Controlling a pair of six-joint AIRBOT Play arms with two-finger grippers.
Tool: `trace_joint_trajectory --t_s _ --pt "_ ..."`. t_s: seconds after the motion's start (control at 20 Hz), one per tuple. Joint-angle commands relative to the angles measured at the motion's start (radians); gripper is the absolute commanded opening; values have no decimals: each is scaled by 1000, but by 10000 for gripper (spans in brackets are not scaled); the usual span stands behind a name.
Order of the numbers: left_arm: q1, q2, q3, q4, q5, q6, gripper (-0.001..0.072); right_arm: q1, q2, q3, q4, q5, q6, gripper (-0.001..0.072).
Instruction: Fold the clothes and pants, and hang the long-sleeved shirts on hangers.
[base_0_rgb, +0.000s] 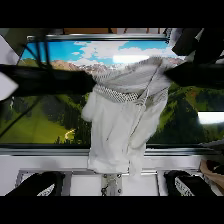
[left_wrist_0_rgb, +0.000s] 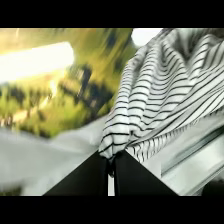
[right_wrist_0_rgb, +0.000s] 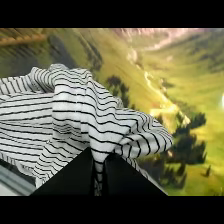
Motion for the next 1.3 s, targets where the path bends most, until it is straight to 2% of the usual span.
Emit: trace_joint_trajectory --t_s 0.0,0.15,0.2,0.25,0.3,0.35,0.4,0.5,0.65,0.8,0.9,1.15,1.25 --pt "38 -140 -121 7 37 0 12 1 -121 -179 -68 -132 9 17" --pt "38 -281 -70 7 228 16 12 1 -237 -184 -68 -344 6 25" --pt "38 -332 -23 9 271 16 12 0 -261 -184 -67 -425 -8 102" --pt "45 -377 27 11 306 16 35 0 -277 -184 -67 -499 -28 369" --pt "61 -422 88 10 322 15 339 -3 -283 -184 -68 -550 -56 573" --pt "82 -458 146 10 316 14 595 -9 -282 -178 -68 -573 -109 608" --pt "105 -489 209 10 287 9 637 -16 -277 -164 -72 -566 -164 607" --pt "155 -523 297 11 204 10 637 -18 -244 -144 -119 -524 -224 603" --pt "197 -526 290 12 146 10 637 50 -189 -142 -284 -426 -218 583" --pt "185 -526 185 11 152 10 637 204 -207 -126 -548 -340 5 577" --pt "169 -526 107 11 168 3 637 316 -278 -80 -675 -314 109 577" --pt "159 -524 51 8 146 -16 637 447 -643 169 -733 -288 279 577" --pt "156 -523 51 8 133 -16 637 460 -813 310 -733 -222 300 576"
